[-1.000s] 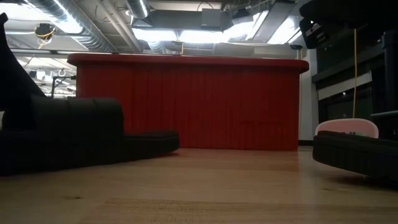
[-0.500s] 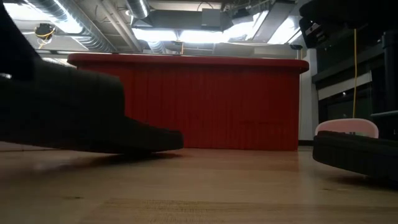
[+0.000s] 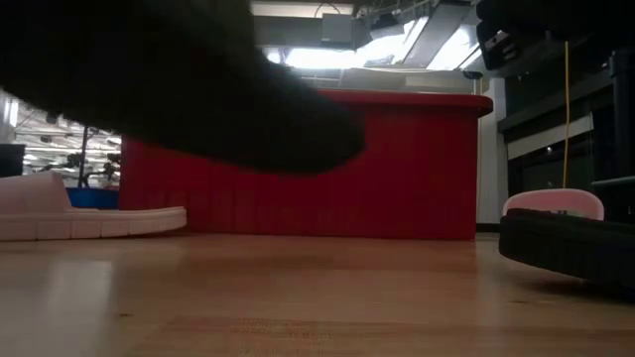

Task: Pick and place slides into bin
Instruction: Put the left black slide into the red bin

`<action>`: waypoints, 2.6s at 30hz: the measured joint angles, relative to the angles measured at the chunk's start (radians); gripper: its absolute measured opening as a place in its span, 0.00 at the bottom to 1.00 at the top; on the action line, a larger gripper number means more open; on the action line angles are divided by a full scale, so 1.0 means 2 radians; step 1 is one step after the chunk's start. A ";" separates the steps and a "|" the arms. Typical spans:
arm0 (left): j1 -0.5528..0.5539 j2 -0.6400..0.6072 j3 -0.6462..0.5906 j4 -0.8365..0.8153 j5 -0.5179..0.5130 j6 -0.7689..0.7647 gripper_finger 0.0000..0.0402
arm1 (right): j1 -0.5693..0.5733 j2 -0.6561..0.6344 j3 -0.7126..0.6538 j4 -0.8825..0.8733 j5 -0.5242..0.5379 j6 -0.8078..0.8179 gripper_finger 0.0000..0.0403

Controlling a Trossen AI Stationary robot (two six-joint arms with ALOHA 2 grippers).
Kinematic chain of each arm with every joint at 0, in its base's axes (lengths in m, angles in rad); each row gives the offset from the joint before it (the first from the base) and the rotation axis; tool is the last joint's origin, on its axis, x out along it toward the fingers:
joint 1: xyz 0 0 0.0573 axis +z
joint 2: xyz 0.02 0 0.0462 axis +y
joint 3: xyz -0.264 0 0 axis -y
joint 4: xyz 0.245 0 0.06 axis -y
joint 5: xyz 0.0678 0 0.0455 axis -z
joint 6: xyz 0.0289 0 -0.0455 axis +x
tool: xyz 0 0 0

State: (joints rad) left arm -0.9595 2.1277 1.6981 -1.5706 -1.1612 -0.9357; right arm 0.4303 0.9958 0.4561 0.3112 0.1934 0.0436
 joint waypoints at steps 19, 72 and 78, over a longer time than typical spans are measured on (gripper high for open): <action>0.085 -0.131 0.000 -0.001 -0.136 0.135 0.01 | -0.002 0.000 0.000 0.051 0.036 -0.080 0.01; 0.533 -0.283 -0.151 0.020 -0.205 0.245 0.01 | -0.265 -0.008 0.003 0.246 0.072 -0.302 0.01; 0.538 -0.283 -0.149 0.062 -0.179 0.317 0.01 | -0.283 -0.003 0.089 0.069 0.071 -0.303 0.01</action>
State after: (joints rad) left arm 0.1168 1.5616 1.4010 -1.4461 -1.5192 -0.3014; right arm -0.1362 0.9899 0.6337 0.4484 0.3360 -0.5621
